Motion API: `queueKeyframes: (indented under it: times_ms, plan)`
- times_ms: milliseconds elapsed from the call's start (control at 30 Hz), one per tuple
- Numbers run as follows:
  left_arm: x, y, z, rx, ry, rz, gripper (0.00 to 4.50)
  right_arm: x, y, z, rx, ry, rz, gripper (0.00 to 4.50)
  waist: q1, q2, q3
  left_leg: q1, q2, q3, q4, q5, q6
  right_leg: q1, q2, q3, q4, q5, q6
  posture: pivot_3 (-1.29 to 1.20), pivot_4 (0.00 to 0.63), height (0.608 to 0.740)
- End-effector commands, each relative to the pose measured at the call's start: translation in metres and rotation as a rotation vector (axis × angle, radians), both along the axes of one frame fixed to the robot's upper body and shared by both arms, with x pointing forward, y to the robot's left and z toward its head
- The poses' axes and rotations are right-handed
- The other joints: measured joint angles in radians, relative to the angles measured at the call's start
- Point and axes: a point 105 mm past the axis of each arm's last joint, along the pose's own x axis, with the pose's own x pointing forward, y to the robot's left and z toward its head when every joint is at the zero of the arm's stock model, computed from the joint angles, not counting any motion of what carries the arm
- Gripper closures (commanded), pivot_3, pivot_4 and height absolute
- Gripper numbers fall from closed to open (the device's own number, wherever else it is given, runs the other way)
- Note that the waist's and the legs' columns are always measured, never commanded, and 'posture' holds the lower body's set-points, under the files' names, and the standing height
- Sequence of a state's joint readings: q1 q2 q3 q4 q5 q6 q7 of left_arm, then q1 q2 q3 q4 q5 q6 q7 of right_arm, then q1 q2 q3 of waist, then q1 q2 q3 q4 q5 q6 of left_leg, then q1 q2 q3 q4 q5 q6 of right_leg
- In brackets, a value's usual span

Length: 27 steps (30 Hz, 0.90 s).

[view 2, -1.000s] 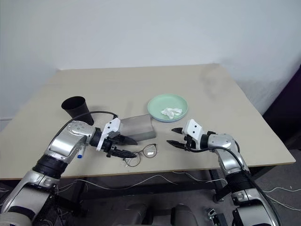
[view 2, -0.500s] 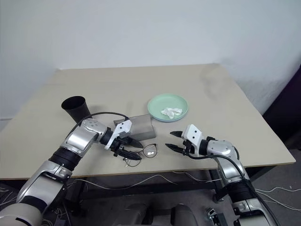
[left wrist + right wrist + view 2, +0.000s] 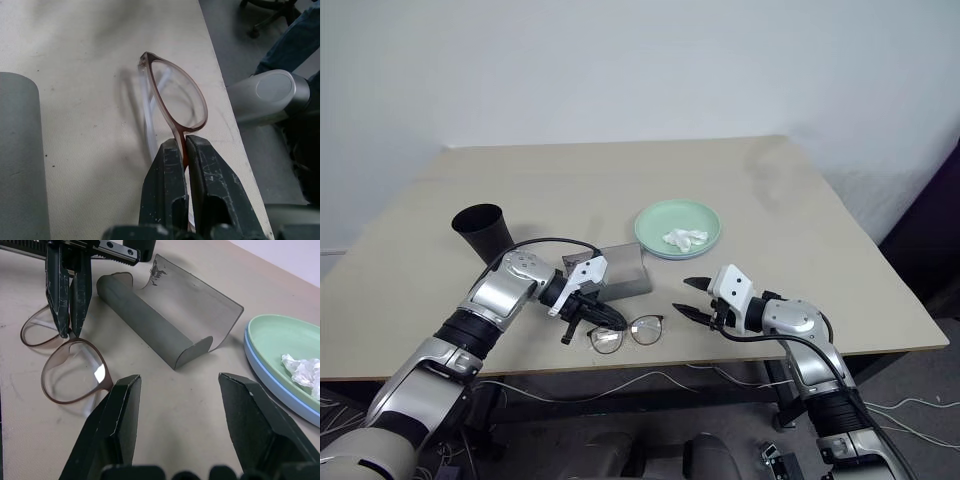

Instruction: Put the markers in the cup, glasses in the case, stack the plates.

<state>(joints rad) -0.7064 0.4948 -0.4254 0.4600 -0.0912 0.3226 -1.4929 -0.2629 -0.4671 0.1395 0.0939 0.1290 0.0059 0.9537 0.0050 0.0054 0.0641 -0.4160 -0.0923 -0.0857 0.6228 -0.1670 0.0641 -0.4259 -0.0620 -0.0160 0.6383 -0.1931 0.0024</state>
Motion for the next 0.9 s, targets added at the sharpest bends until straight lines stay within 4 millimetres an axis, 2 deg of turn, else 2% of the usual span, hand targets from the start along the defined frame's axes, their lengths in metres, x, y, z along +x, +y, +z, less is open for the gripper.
queueKeyframes:
  times_ms: [33,200,533,667,800,900]
  plan:
    - [0.003,0.001,0.007,0.01,-0.049,-0.011,4.46,0.005,0.0,0.019,0.021,-0.063,0.004,1.81,0.0,0.0,0.0,0.0,0.0,0.0,0.0,0.0,0.0,0.0,0.0,0.0,0.0,0.0,0.0,0.0,0.0,0.737]
    - [0.006,0.002,0.015,-0.02,-0.066,0.011,4.46,0.008,0.001,0.021,0.019,-0.071,0.007,1.81,0.0,0.0,0.0,0.0,0.0,0.0,0.001,0.0,0.0,0.0,0.0,0.0,0.0,0.0,0.0,0.0,0.0,0.737]
    - [0.021,0.006,0.067,-0.154,-0.169,0.056,4.46,0.015,-0.014,0.026,0.006,-0.085,-0.023,1.81,0.001,-0.001,0.0,-0.001,0.0,0.0,0.001,0.0,0.0,0.0,0.0,-0.001,0.0,0.0,0.0,0.0,0.0,0.737]
    - [0.04,0.012,0.082,-0.149,-0.283,0.113,4.46,0.016,-0.017,0.028,0.004,-0.091,-0.029,1.81,0.001,-0.001,0.001,-0.001,-0.001,0.0,0.002,0.0,0.0,0.001,-0.001,-0.001,0.0,0.0,0.0,0.0,0.0,0.737]
    - [0.074,0.027,0.081,-0.009,-0.482,0.209,4.46,0.015,-0.016,0.028,0.006,-0.093,-0.026,1.81,0.001,-0.001,0.001,0.0,-0.001,0.0,0.002,0.0,0.0,0.001,-0.001,-0.001,0.0,0.0,0.0,0.0,0.0,0.737]
    - [0.088,0.03,0.076,0.055,-0.573,0.217,4.46,0.014,-0.013,0.028,0.011,-0.093,-0.02,1.81,0.001,-0.002,0.001,0.0,-0.001,0.0,0.003,0.0,0.0,0.001,0.0,-0.001,0.001,0.0,0.001,0.0,0.0,0.737]
